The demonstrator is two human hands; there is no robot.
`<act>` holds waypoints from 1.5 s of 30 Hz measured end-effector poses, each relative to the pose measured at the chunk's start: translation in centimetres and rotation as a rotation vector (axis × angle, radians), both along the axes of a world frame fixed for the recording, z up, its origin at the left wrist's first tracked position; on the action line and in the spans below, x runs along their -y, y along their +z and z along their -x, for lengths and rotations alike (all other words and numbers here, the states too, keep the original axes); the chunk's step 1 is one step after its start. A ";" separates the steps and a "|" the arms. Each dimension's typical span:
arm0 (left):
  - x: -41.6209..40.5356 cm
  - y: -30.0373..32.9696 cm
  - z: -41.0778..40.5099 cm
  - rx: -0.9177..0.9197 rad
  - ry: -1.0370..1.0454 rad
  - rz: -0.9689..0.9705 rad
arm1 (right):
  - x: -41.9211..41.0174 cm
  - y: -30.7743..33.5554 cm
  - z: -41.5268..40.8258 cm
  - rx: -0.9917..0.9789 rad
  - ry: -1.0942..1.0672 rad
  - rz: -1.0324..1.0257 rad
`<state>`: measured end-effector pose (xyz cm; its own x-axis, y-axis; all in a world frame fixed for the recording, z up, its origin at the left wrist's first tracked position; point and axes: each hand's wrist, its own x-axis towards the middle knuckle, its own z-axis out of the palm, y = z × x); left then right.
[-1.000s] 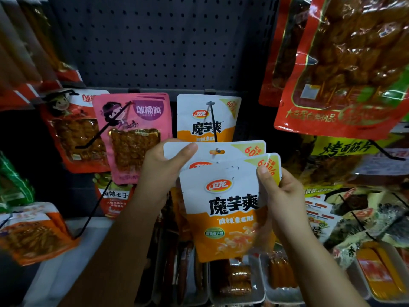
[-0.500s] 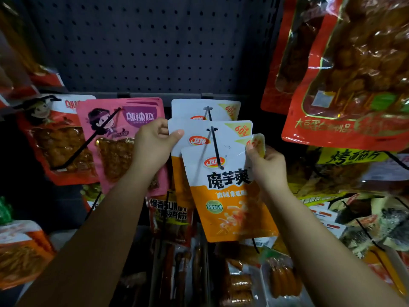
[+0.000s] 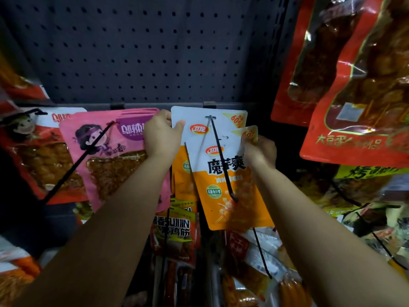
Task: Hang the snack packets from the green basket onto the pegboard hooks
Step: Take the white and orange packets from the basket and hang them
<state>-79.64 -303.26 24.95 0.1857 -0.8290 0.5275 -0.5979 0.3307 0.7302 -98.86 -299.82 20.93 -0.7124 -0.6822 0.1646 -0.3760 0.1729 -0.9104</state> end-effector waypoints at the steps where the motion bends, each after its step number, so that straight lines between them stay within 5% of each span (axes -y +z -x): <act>1: 0.0 0.0 0.0 0.001 0.002 0.004 | -0.1 -0.1 0.1 0.024 0.002 0.008; 12: -6.1 -3.0 0.5 -0.245 -0.256 0.090 | -9.6 0.8 -2.4 0.336 0.234 0.304; 19: -12.5 -5.5 -0.4 -0.561 -0.471 -0.332 | -17.0 0.9 -3.5 0.694 0.481 0.259; 33: -19.7 -2.4 -3.7 -0.654 -0.647 -0.058 | -21.6 2.6 -4.7 0.440 0.629 0.454; 45: -18.0 -2.8 -2.9 -0.700 -0.573 -0.183 | -20.2 2.5 -4.9 0.455 0.518 0.387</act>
<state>-76.76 -285.24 22.16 -0.0516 -0.9520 0.3016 0.2194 0.2838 0.9334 -93.92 -279.59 23.39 -0.3741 -0.8992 0.2268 0.1016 -0.2828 -0.9538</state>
